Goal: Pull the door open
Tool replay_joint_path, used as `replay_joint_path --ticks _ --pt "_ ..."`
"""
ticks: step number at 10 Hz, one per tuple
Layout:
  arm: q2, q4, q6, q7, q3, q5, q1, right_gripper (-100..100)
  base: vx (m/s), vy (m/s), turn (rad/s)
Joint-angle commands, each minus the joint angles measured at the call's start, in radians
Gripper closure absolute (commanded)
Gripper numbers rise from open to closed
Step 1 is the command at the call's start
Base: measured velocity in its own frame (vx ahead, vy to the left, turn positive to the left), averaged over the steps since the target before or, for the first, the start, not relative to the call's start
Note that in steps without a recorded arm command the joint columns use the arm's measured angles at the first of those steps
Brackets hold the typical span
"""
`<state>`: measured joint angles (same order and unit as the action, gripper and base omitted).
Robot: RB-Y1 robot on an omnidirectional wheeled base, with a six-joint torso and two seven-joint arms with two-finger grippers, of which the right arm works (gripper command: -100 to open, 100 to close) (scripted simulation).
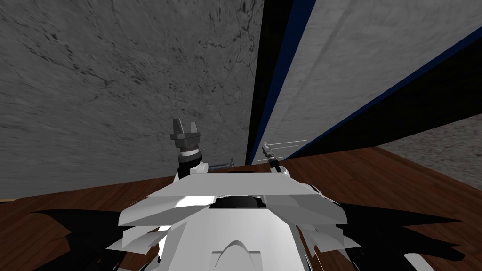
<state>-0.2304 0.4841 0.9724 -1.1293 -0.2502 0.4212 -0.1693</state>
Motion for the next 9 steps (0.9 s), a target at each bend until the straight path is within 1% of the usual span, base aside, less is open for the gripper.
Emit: replay_joint_path --ticks 1,2,4,9 --pt "0.000 0.001 0.001 0.000 -0.001 -0.001 0.000 100 0.000 0.000 0.000" --pt "-0.004 0.000 -0.002 0.040 0.003 -0.012 0.003 100 -0.029 -0.010 0.039" --pt "-0.006 0.001 -0.003 0.069 0.005 -0.022 0.004 100 -0.045 -0.016 0.035" --pt "-0.013 0.003 -0.008 0.194 0.019 -0.061 0.009 100 -0.050 -0.012 0.038"
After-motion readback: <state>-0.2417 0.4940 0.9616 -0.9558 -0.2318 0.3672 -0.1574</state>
